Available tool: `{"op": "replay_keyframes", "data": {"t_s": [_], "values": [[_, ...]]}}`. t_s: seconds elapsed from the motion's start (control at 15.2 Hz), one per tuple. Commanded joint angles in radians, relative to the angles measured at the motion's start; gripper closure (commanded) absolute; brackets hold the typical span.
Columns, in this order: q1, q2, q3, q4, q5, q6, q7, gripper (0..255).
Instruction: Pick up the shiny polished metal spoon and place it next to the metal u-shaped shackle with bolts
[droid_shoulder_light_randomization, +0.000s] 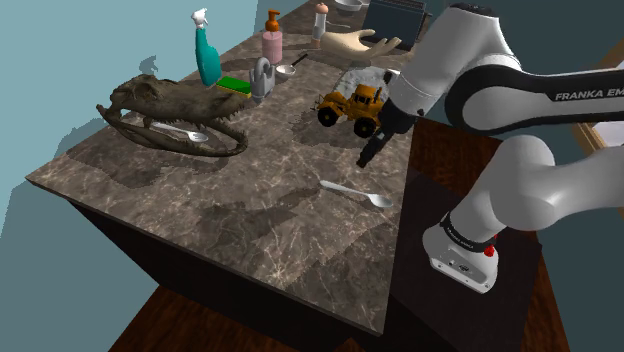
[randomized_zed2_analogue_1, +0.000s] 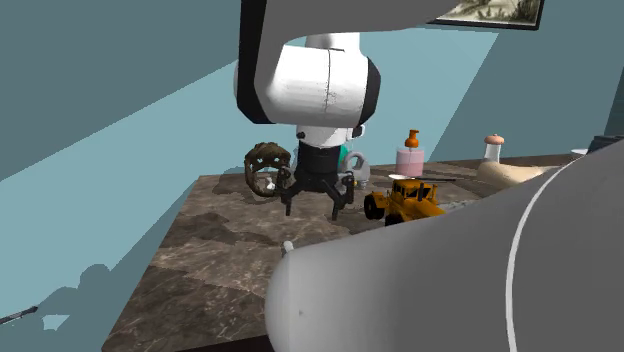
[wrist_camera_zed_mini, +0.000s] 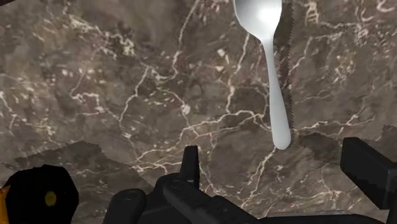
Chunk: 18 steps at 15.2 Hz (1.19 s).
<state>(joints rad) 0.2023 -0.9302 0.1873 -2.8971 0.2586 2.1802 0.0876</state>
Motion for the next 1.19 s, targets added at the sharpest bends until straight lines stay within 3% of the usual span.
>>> {"op": "replay_keyframes", "data": {"t_s": [0.0,0.2,0.66,1.12], "values": [[0.040,0.017,0.033,-0.054,0.039,0.086,0.013,0],[0.100,0.076,0.081,-0.111,0.097,0.218,0.029,0],[0.116,0.218,0.101,-0.137,0.133,0.387,0.015,0],[0.118,0.231,0.102,-0.138,0.136,0.401,0.013,0]]}}
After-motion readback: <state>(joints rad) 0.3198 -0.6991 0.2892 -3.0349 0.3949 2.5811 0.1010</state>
